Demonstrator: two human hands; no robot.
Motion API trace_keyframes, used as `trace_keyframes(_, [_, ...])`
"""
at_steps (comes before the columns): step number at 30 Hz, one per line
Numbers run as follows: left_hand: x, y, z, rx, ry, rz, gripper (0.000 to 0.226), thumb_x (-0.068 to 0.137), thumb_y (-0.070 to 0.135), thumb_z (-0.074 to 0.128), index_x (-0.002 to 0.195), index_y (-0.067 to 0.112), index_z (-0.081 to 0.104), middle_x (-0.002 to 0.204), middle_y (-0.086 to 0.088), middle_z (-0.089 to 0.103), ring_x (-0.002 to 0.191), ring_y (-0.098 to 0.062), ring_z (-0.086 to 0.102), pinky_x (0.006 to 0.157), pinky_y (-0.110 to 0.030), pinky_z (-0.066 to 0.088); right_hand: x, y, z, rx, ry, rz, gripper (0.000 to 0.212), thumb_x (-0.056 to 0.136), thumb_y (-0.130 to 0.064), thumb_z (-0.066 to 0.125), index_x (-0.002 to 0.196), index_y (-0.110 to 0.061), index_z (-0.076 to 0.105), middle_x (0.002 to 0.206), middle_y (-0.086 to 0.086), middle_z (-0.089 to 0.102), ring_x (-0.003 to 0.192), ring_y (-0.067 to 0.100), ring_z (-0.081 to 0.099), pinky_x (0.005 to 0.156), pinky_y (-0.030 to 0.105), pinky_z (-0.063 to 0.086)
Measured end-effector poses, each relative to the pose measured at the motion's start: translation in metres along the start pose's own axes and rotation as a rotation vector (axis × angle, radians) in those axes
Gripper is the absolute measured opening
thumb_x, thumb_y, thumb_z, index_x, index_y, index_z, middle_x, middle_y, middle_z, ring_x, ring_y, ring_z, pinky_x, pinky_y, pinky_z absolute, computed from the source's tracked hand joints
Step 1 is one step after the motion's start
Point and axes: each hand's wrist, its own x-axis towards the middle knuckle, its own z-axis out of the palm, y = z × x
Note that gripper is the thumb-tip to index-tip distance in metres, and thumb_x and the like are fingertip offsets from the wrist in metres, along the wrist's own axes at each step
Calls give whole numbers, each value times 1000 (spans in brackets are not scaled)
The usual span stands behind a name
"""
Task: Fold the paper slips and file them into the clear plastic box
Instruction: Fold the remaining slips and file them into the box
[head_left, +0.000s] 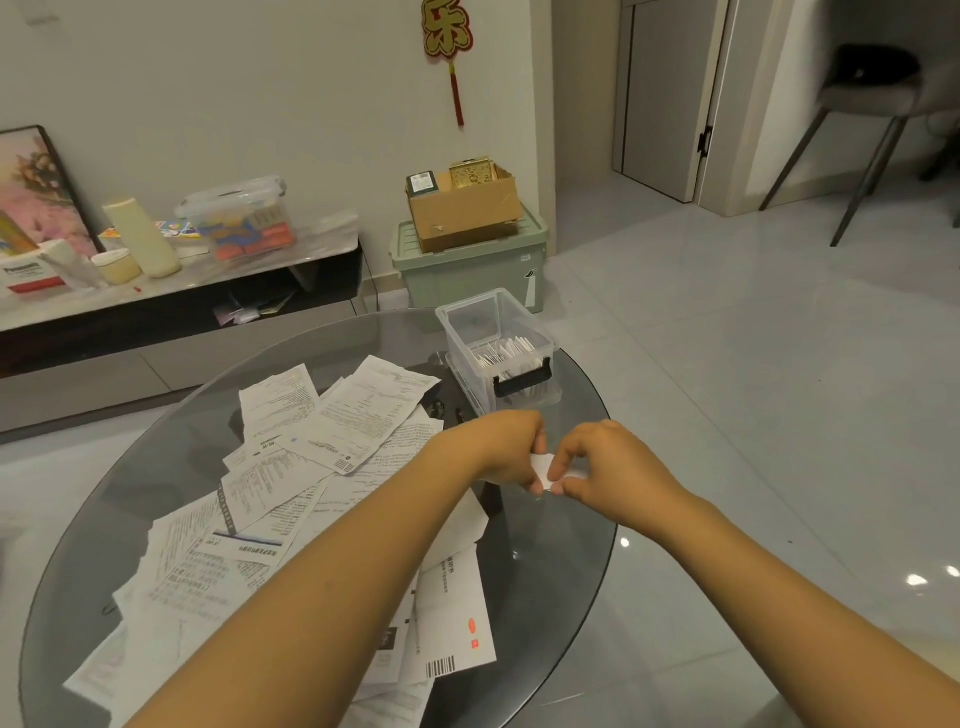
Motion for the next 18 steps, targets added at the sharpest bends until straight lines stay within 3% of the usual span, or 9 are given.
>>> trace_keyframes(4, [-6, -5, 2, -169, 101, -45, 33, 76, 19, 76, 103, 18, 57, 103, -2, 60, 87, -18, 54, 72, -27, 43, 4, -2, 1, 83, 23, 36, 10, 77, -24, 73, 86, -27, 70, 101, -4, 58, 100, 15, 53, 79, 22, 41])
trace_keyframes(7, [-18, -10, 4, -417, 297, -123, 17, 75, 19, 77, 82, 16, 61, 82, -2, 62, 77, -18, 58, 61, -25, 44, 8, -6, -4, 209, 220, 69, 20, 74, -25, 76, 83, -28, 58, 99, -8, 48, 101, 11, 44, 82, 21, 36])
trace_keyframes(9, [-30, -12, 5, -673, 416, -181, 16, 76, 18, 76, 79, 13, 62, 80, -5, 65, 72, -16, 63, 55, -22, 43, 10, -14, -10, 352, 293, 145, 27, 75, -29, 75, 89, -24, 53, 99, -7, 49, 98, 11, 47, 78, 21, 39])
trace_keyframes(12, [-47, -10, 8, -956, 484, -177, 13, 80, 14, 73, 85, 4, 66, 78, -10, 68, 65, -11, 65, 50, -17, 47, 9, -31, -15, 697, 109, 279, 32, 79, -34, 72, 100, -18, 54, 95, 0, 63, 88, 15, 63, 72, 26, 51])
trace_keyframes(14, [-55, -10, 7, -1019, 503, -156, 10, 84, 11, 68, 87, 2, 68, 81, -15, 70, 69, -16, 68, 53, -17, 51, 8, -44, -16, 856, 4, 279, 26, 82, -29, 69, 100, -11, 62, 90, 6, 70, 82, 18, 68, 67, 24, 53])
trace_keyframes(18, [-64, -13, 1, -978, 519, -151, 6, 92, 9, 56, 92, 10, 62, 84, -13, 71, 76, -24, 71, 63, -29, 57, 10, -58, -19, 936, 18, 243, 12, 87, -22, 64, 91, -12, 70, 85, 5, 73, 78, 17, 70, 61, 21, 47])
